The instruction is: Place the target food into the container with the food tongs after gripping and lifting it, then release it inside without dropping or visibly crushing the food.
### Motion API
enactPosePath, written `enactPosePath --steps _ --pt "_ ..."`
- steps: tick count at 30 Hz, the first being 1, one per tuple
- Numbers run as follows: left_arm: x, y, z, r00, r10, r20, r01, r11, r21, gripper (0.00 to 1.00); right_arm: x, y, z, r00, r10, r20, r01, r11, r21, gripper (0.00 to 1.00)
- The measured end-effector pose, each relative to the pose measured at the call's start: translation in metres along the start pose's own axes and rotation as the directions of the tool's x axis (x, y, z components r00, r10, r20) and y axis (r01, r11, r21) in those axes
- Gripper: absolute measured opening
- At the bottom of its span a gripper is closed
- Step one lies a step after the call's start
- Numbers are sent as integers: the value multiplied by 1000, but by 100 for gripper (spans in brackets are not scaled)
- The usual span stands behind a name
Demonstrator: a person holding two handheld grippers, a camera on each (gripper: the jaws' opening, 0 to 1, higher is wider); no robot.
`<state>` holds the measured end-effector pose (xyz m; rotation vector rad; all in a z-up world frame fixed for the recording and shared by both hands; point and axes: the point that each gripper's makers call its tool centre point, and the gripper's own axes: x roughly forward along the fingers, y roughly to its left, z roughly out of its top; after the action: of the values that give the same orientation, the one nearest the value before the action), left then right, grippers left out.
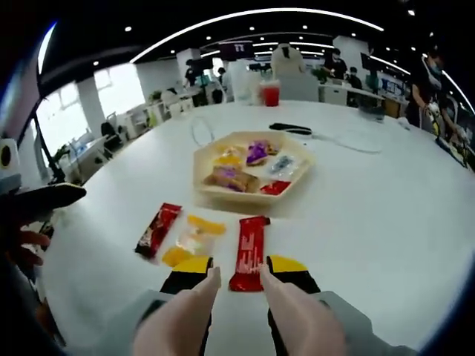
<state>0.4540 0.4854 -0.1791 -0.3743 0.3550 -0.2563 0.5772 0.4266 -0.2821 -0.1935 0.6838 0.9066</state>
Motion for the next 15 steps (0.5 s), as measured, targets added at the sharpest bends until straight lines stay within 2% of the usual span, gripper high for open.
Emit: enactPosePath --steps 15 --pt "8 1 1 1000 -10 2 10 1000 -24 99 6 -7 8 999 -37 14 37 999 33 28"
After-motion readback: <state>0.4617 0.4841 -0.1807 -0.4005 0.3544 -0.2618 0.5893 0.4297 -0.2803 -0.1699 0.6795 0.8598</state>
